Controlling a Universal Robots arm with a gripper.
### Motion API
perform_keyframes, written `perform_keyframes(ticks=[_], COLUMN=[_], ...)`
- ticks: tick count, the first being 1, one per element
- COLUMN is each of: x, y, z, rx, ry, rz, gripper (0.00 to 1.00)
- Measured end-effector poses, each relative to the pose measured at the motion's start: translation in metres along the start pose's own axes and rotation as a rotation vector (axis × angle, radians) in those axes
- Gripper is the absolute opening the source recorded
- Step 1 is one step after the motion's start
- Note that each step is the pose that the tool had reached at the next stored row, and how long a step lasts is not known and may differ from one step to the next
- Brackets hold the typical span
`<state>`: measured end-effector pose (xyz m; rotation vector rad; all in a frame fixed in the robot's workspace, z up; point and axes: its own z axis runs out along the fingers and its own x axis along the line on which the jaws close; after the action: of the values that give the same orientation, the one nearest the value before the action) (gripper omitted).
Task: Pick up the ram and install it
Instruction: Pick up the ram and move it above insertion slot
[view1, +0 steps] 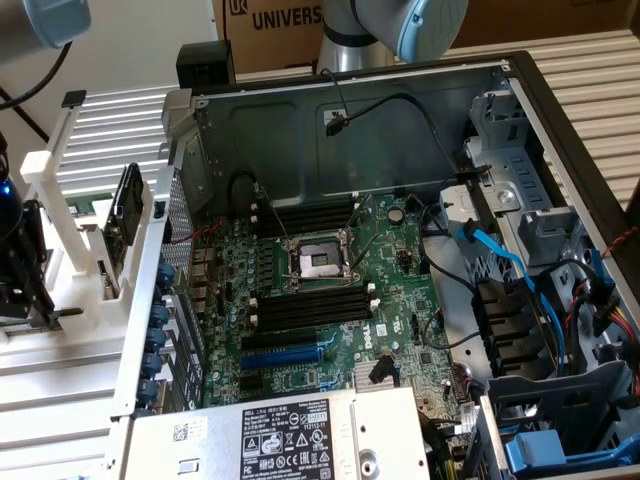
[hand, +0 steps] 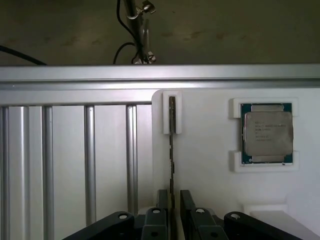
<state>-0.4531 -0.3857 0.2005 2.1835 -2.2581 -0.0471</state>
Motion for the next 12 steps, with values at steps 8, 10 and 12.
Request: perform_keyframes(ticks=[8,10,12], x=[0.0,0.0,0.0], y=[0.0,0.0,0.0], z=[0.0,0.0,0.0], rx=[-0.0001,0.0,-0.0001], ry=[0.0001,0.0001,0.0], rz=[0.0,0.0,0.0], gripper=[0.23,0.12,0.12])
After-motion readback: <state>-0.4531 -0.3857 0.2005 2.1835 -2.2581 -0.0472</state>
